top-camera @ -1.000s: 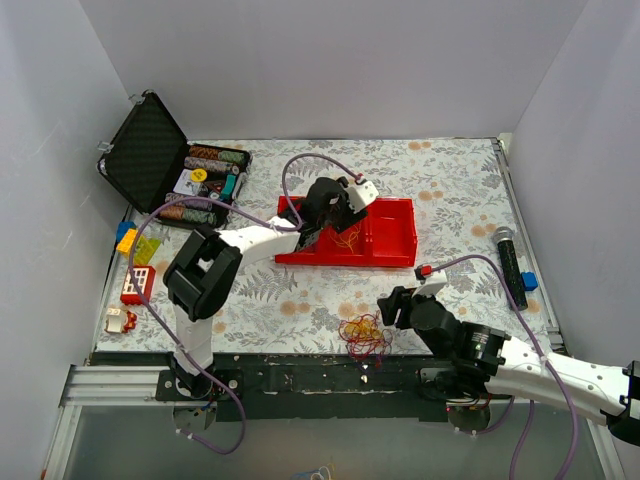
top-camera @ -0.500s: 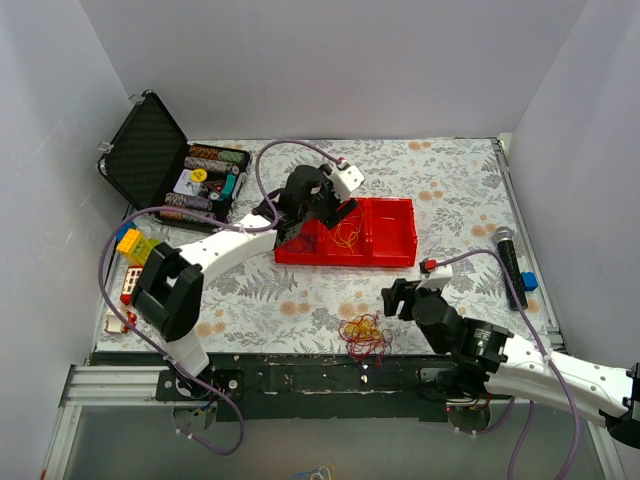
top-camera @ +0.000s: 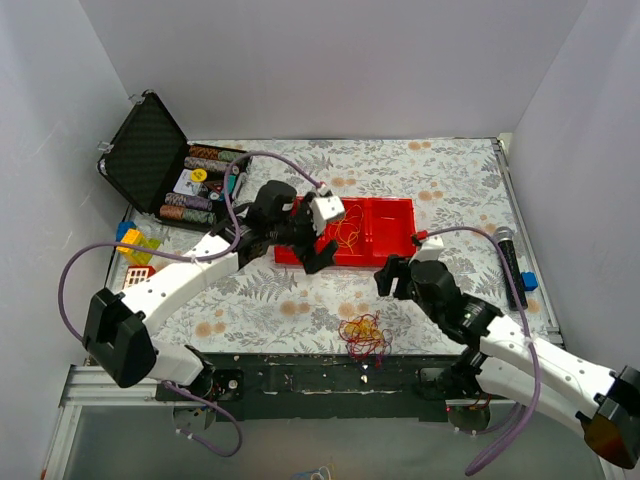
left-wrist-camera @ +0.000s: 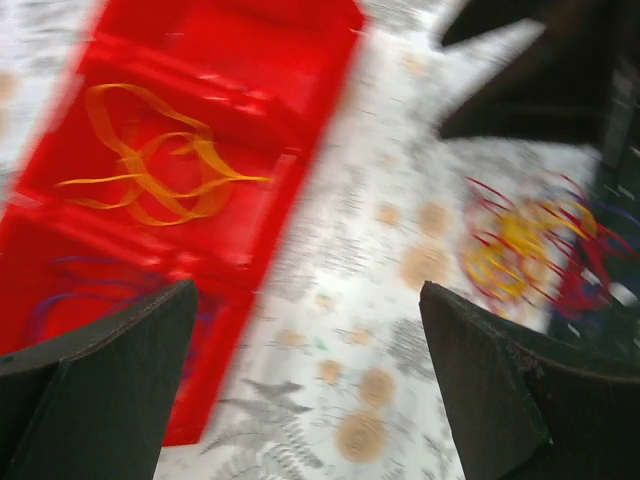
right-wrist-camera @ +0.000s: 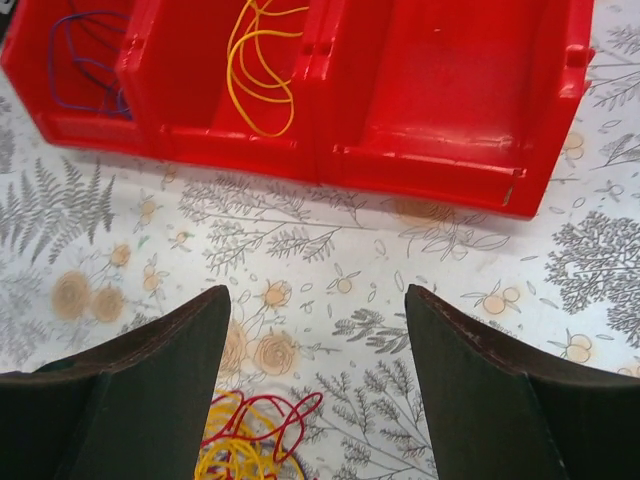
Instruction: Untangle the cables
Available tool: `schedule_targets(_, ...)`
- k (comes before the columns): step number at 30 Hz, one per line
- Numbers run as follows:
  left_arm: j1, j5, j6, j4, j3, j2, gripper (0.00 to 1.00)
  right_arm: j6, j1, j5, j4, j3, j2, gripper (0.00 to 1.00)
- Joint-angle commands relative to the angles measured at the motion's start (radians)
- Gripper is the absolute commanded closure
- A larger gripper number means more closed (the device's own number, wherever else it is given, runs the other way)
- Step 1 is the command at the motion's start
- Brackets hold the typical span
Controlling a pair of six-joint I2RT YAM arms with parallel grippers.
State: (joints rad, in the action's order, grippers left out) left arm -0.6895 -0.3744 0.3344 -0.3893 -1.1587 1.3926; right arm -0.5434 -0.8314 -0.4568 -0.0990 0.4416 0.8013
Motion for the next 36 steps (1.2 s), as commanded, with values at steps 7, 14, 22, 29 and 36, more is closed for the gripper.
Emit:
schedule_targets(7,-0.241,-0.403,-0.226,-0.267,0.126,0.045,0.15,-0.067,0.003,0.122,-0.05,-0.109,-0.215,0.23)
schedule_targets(14,-0.274,-0.353,-0.178,-0.163,0.064,0.207,0.22,-0.026,0.003,0.145,-0.059,-0.119,-0.266,0.27)
schedule_targets(22,-0.274,-0.299,-0.112,-0.065,0.027,0.293,0.53,0.011,0.003,0.182,-0.042,-0.15,-0.307,0.31)
schedule_targets(29,-0.274,-0.278,-0.092,-0.063,0.028,0.287,0.95,0.025,0.003,0.178,-0.036,-0.155,-0.315,0.32)
schedule_targets(36,-0.272,-0.181,-0.098,-0.057,0.042,0.237,1.0,0.065,0.003,0.243,0.007,-0.156,-0.352,0.26)
